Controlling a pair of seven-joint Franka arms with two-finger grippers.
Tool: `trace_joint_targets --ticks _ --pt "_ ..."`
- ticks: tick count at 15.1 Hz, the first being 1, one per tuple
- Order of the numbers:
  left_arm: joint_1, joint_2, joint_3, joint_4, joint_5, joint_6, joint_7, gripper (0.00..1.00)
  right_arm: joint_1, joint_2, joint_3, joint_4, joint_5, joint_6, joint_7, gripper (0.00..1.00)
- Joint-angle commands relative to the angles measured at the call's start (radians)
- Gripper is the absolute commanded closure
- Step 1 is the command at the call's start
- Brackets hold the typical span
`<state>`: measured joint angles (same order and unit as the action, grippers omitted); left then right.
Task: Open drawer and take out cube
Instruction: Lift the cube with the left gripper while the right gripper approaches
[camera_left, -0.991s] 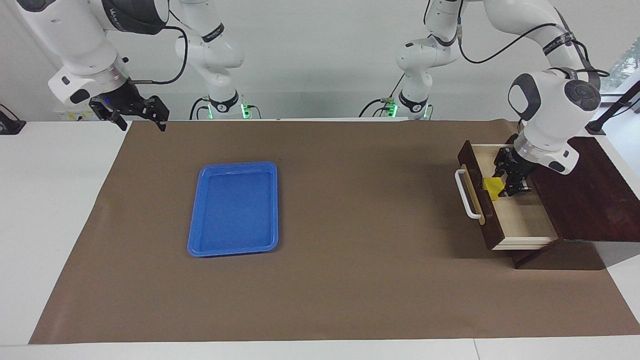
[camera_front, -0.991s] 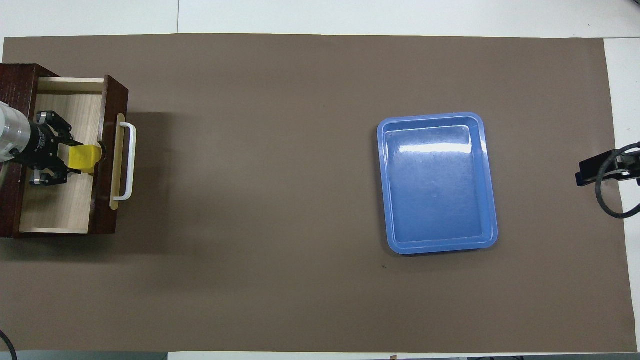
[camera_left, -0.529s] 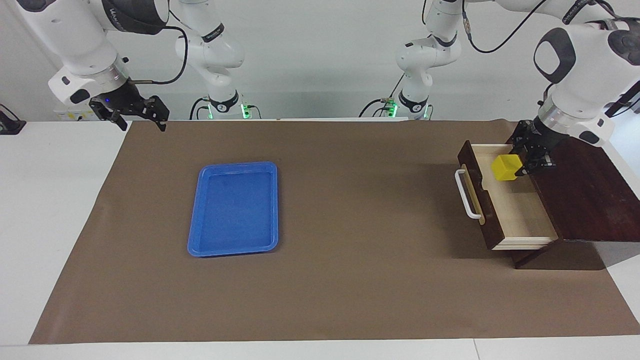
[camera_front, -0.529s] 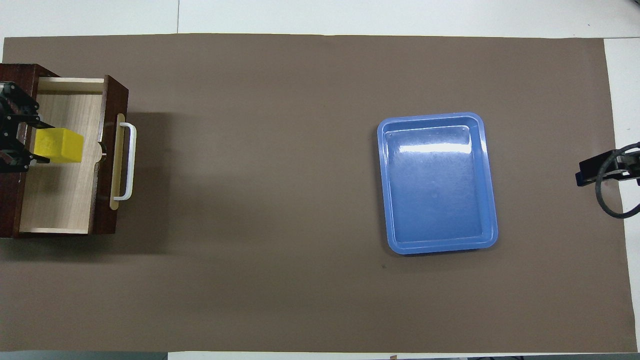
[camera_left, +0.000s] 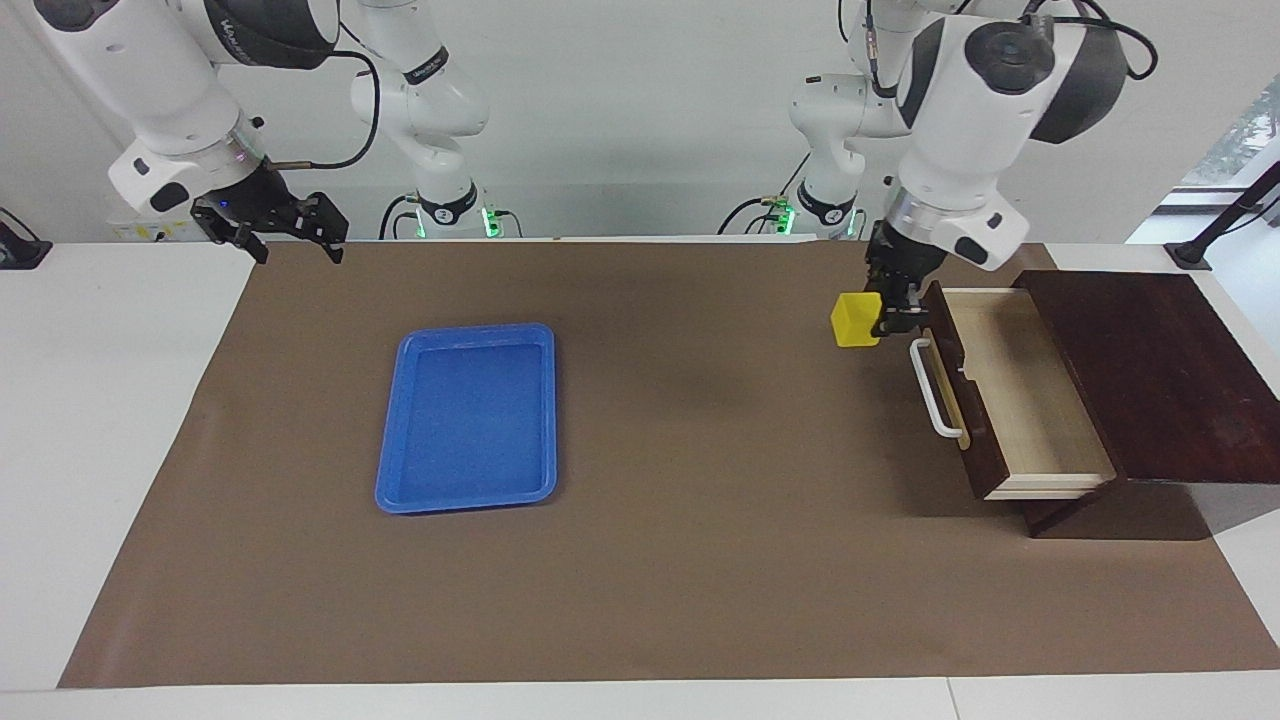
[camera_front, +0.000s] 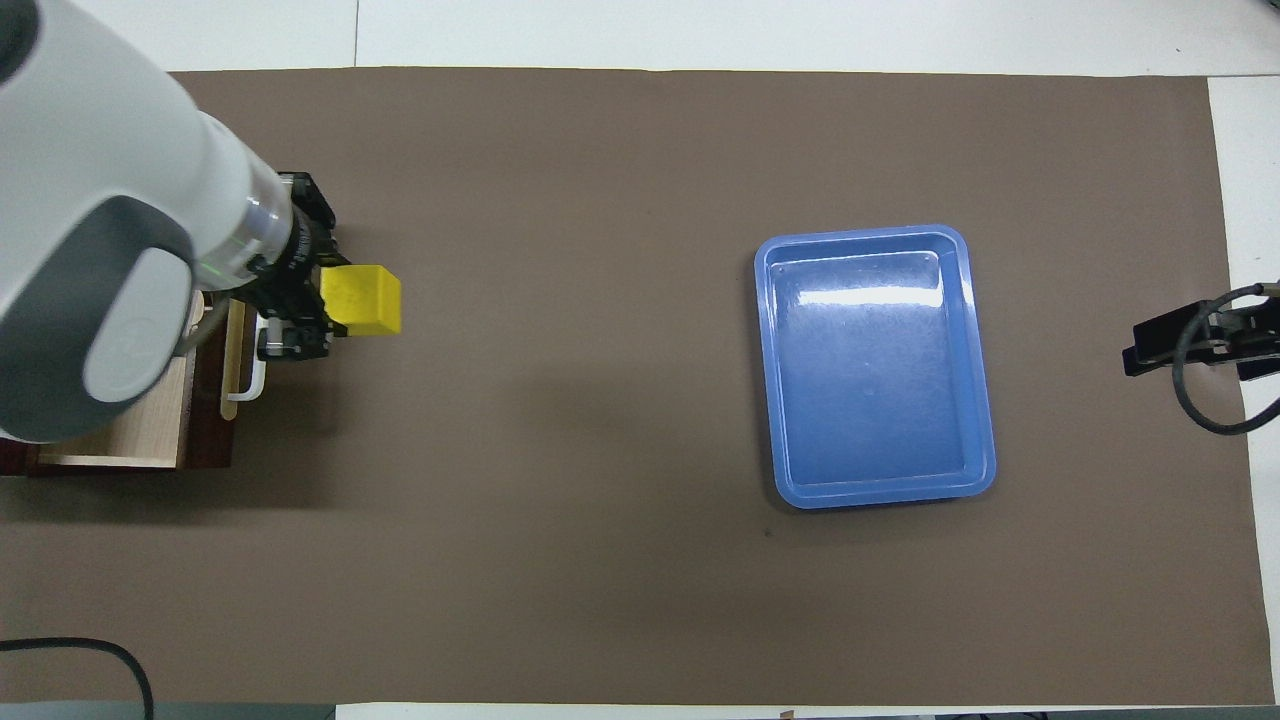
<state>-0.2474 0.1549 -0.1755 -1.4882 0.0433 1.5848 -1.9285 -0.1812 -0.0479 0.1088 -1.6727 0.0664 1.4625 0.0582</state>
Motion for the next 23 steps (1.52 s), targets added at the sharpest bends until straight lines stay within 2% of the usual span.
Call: trace_joint_targets --ticks 1,4,7,11,14,17,20,23 --pt "-0.093 0.028 0.018 -0.009 -0.014 0.043 -0.157 1.00 0.000 -0.076 0.014 -0.154 0.094 0.067 0.223 0.00" --pt "-0.137 0.034 0.018 -0.023 -0.065 0.076 -0.227 1.00 0.034 -0.032 0.017 -0.185 0.222 0.090 0.547 0.00" --pt "-0.173 0.034 0.019 -0.089 -0.065 0.127 -0.247 1.00 0.136 0.052 0.017 -0.185 0.340 0.165 0.879 0.00" --pt "-0.179 0.034 0.019 -0.104 -0.063 0.150 -0.268 1.00 0.235 0.150 0.017 -0.186 0.537 0.301 1.150 0.00" --pt "-0.181 0.032 0.019 -0.109 -0.063 0.161 -0.268 1.00 0.311 0.167 0.017 -0.235 0.691 0.430 1.244 0.00" --pt "-0.179 0.032 0.019 -0.110 -0.057 0.164 -0.268 1.00 0.399 0.221 0.017 -0.226 0.772 0.507 1.284 0.00" --pt "-0.179 0.032 0.019 -0.110 -0.057 0.173 -0.267 1.00 0.465 0.321 0.017 -0.159 0.834 0.596 1.348 0.00" --pt "-0.179 0.032 0.019 -0.110 -0.057 0.172 -0.267 1.00 0.511 0.428 0.017 -0.034 0.860 0.619 1.439 0.00"
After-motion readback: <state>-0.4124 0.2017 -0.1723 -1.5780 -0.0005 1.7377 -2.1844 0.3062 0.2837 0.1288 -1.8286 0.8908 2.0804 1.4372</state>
